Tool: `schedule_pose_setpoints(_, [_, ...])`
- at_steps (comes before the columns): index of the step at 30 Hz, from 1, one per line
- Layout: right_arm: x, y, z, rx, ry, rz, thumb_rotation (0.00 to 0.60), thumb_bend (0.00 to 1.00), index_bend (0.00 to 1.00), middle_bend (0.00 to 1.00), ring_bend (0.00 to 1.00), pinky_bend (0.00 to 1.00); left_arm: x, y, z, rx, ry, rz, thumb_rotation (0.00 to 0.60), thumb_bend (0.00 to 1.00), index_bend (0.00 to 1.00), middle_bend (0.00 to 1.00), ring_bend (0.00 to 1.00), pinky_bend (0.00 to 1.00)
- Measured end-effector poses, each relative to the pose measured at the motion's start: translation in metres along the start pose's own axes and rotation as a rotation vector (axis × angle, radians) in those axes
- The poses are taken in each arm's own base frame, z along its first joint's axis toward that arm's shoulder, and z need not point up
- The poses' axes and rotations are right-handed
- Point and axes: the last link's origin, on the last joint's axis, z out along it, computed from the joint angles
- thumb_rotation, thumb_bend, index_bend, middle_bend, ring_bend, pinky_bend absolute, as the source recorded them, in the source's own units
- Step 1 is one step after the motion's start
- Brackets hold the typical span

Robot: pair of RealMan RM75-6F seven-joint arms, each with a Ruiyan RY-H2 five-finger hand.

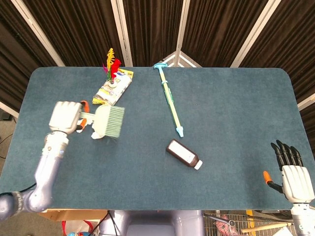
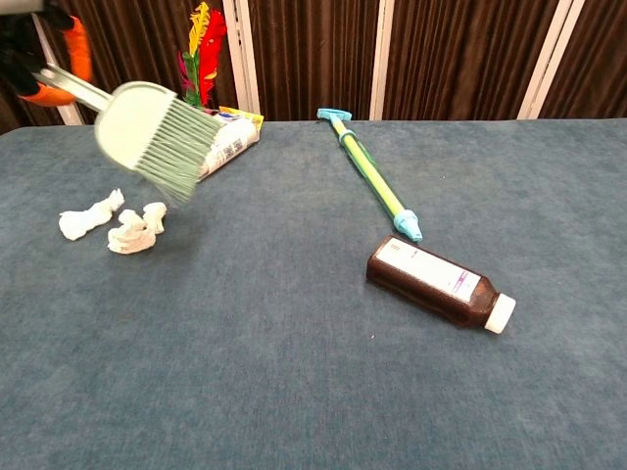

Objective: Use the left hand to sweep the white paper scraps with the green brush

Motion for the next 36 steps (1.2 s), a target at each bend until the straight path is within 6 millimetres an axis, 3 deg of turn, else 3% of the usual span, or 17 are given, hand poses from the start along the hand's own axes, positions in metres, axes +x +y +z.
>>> schedule_pose_setpoints(7, [0.001,0.002,-0.001,-0.006,0.000,0.009,0.600,0.38,0.00,0.00,0.00,0.00,-0.041,0.040,0.013,-0.006,-0.079,0.028,0.600,0.79,0.81,1.00,1.00,1.00])
schedule_pose_setpoints(12, [0.001,0.003,-0.001,-0.009,-0.006,0.010,0.600,0.38,0.00,0.00,0.00,0.00,-0.067,0.032,0.014,0.040,-0.134,0.100,0.600,0.79,0.81,1.00,1.00,1.00])
schedule_pose_setpoints(16, [0.001,0.002,-0.002,-0.005,-0.008,0.007,0.600,0.38,0.00,0.00,0.00,0.00,-0.077,0.006,0.012,0.099,-0.157,0.134,0.600,0.79,0.81,1.00,1.00,1.00])
schedule_pose_setpoints(21, [0.000,0.001,-0.003,-0.005,-0.013,0.004,0.600,0.38,0.00,0.00,0.00,0.00,-0.076,-0.033,0.009,0.177,-0.155,0.160,0.600,0.79,0.81,1.00,1.00,1.00])
schedule_pose_setpoints(30, [-0.001,-0.001,-0.004,-0.002,-0.014,0.000,0.600,0.38,0.00,0.00,0.00,0.00,-0.061,-0.137,-0.009,0.382,-0.142,0.168,0.600,0.79,0.81,1.00,1.00,1.00])
schedule_pose_setpoints(36, [-0.001,-0.002,-0.004,0.003,-0.011,-0.011,0.600,0.38,0.00,0.00,0.00,0.00,-0.046,-0.168,-0.020,0.443,-0.094,0.091,0.600,0.79,0.81,1.00,1.00,1.00])
